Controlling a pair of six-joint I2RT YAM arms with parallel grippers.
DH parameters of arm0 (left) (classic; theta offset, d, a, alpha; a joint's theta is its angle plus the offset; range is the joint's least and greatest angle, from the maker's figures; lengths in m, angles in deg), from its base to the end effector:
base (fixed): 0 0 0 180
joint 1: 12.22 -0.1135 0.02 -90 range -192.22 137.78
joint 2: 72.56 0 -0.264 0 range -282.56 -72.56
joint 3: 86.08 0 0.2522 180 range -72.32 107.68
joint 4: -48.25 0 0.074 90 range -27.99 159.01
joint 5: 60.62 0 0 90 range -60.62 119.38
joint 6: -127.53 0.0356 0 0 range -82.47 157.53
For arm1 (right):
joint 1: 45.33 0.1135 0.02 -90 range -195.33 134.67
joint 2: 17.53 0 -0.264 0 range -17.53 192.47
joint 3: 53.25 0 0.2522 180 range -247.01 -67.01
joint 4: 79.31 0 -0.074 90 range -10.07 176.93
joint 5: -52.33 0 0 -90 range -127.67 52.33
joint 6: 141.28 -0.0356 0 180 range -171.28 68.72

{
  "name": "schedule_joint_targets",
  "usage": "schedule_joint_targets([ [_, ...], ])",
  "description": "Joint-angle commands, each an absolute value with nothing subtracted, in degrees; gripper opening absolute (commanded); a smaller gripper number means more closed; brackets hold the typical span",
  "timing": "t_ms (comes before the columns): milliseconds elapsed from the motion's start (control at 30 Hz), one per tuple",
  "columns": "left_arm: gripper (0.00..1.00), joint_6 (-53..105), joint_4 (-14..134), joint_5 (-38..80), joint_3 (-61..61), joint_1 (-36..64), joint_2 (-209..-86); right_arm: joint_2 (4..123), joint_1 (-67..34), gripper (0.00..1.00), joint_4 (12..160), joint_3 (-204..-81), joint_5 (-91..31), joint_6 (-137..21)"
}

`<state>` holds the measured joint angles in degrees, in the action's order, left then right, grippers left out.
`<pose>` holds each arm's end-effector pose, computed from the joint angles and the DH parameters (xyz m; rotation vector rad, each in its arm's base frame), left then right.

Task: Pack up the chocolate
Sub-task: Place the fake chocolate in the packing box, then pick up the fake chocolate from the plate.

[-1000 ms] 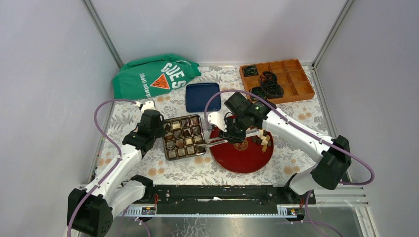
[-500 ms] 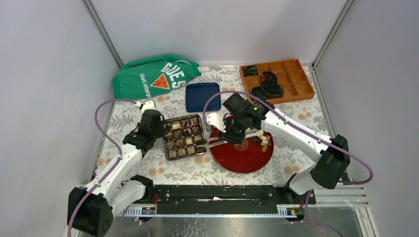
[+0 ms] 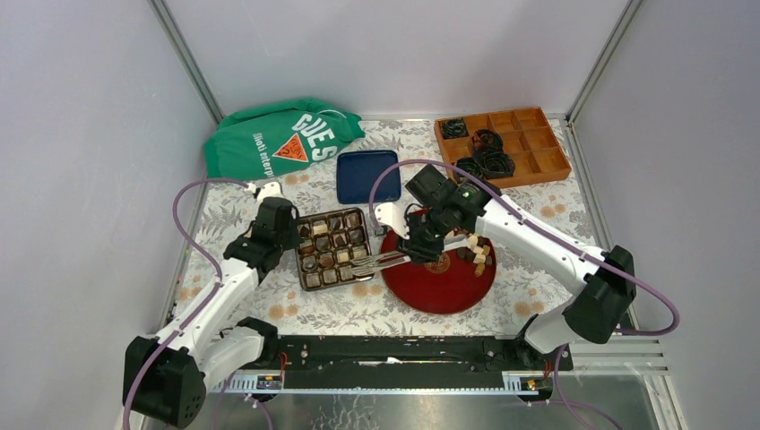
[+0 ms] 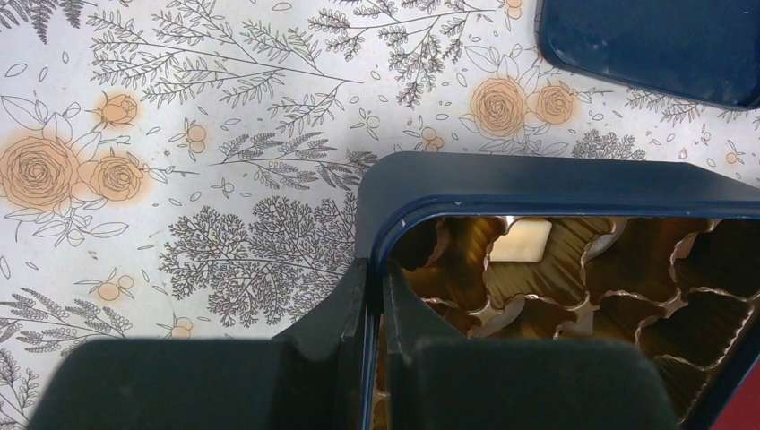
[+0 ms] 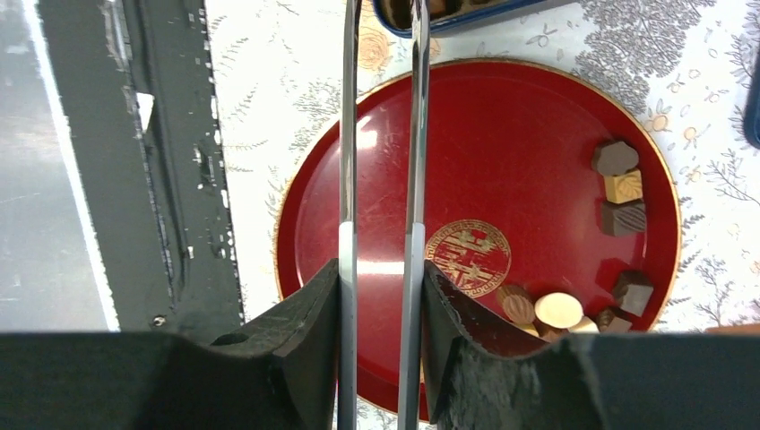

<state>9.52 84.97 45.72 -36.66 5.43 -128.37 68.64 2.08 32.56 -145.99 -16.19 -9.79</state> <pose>0.1948 -0.0515 0.2299 -0.3477 2.2608 -0.0821 0.1961 0.2326 0.3116 -1.9231 1.7807 0.5301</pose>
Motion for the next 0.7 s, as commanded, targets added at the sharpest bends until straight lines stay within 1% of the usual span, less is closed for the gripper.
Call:
schedule_joint_targets([
  [0, 0.00, 7.1, 82.5, 47.7, -33.2, 5.8, -128.5, 64.7, -0.6, 0.40, 30.7, -148.7, -8.5, -10.1],
  [200, 0.00, 6.6, 83.7, 48.4, -32.6, 5.8, -130.2, 58.2, -9.9, 0.40, 33.9, -143.5, -3.3, -11.5],
  [333, 0.00, 6.5, 84.3, 48.4, -32.1, 5.8, -131.3, 52.5, -17.4, 0.40, 38.0, -137.5, -3.4, -14.3],
  [500, 0.00, 6.3, 84.6, 47.8, -32.0, 5.7, -132.5, 47.4, -24.3, 0.39, 41.5, -129.7, -7.6, -17.1],
  [667, 0.00, 6.4, 85.4, 47.2, -31.4, 5.7, -134.5, 46.5, -26.4, 0.39, 43.9, -124.9, -15.0, -19.0],
])
